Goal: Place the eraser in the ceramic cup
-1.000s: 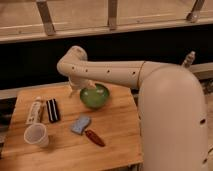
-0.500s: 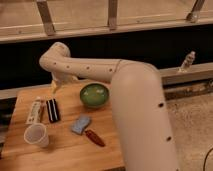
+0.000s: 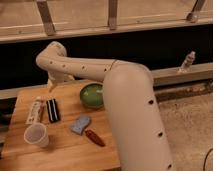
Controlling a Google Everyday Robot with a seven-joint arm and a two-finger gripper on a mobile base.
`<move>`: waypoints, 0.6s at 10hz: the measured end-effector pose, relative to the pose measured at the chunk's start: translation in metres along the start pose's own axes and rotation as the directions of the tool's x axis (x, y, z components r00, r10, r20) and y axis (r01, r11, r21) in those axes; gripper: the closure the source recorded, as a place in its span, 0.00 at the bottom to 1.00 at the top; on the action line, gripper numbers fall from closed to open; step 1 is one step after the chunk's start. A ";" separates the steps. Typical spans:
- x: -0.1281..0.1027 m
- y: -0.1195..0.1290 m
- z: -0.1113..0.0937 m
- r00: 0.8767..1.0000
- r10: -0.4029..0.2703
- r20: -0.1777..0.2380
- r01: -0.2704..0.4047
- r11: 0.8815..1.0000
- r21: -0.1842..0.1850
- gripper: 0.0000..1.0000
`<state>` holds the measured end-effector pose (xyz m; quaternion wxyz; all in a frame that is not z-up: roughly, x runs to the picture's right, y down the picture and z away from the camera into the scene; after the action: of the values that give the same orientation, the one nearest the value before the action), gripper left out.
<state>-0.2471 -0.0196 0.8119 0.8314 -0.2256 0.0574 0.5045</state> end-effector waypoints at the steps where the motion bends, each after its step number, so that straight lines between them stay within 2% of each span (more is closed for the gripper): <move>1: 0.004 0.000 0.004 1.000 -0.004 -0.013 0.004 1.000 -0.004 0.20; 3: 0.011 0.025 0.021 0.999 -0.043 -0.034 0.041 0.999 -0.033 0.20; 4: 0.009 0.041 0.034 0.997 -0.066 -0.043 0.064 0.997 -0.053 0.20; 6: 0.002 0.054 0.054 0.995 -0.084 -0.057 0.079 0.993 -0.088 0.20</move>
<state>-0.3000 0.0259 0.8424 0.8388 -0.2785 0.0517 0.4649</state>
